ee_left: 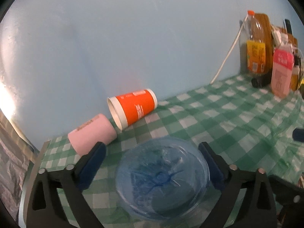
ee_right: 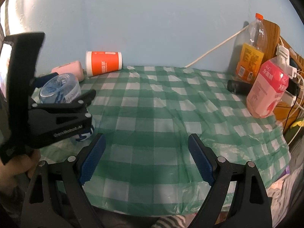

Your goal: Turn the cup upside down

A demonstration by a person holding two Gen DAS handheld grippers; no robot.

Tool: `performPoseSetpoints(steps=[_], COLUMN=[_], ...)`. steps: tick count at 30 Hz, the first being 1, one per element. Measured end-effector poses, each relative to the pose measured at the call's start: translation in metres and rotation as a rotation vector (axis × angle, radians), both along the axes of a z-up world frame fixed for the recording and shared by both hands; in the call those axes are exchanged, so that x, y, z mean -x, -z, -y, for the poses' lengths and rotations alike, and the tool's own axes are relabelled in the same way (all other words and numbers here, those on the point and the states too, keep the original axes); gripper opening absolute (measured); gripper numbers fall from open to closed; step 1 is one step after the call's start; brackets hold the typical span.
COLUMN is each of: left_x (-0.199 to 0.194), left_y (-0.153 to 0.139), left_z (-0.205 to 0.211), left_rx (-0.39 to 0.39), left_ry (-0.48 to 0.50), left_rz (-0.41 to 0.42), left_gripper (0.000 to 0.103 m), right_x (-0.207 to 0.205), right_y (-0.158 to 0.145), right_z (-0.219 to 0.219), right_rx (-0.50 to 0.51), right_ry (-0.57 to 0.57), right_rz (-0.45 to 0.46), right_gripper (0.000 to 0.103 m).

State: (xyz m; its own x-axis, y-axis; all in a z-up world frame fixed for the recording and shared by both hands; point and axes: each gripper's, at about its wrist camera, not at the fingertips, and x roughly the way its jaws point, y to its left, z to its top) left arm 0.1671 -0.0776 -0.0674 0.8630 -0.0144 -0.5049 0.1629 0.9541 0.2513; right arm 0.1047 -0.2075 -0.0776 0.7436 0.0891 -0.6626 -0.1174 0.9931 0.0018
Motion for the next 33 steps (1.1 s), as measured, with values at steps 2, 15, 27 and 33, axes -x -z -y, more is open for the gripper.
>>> performPoseSetpoints(steps=[2,15,27,33], left_x=[0.005,0.081,0.143,0.157], left_y=[-0.005,-0.043,-0.059,-0.054], left_z=[-0.003,-0.042,-0.089,-0.100], left_rx=[0.016,0.158,0.299,0.296], left_ry=[0.003,-0.029,-0.054,-0.066], left_rz=[0.031,0.149,0.149,0.139], left_gripper=[0.103,0.103,0.103,0.103], right_x=[0.000,0.013,0.039,0.050], right_y=[-0.001,-0.010,-0.037,-0.046], right_z=[0.000,-0.003,-0.014,-0.014], right_rx=[-0.001,-0.022,-0.017,-0.006], right_ry=[0.000,-0.014,-0.051,-0.057], right_rz=[0.002,0.040,0.129,0.159], right_gripper=[0.087,0.087,0.087,0.088])
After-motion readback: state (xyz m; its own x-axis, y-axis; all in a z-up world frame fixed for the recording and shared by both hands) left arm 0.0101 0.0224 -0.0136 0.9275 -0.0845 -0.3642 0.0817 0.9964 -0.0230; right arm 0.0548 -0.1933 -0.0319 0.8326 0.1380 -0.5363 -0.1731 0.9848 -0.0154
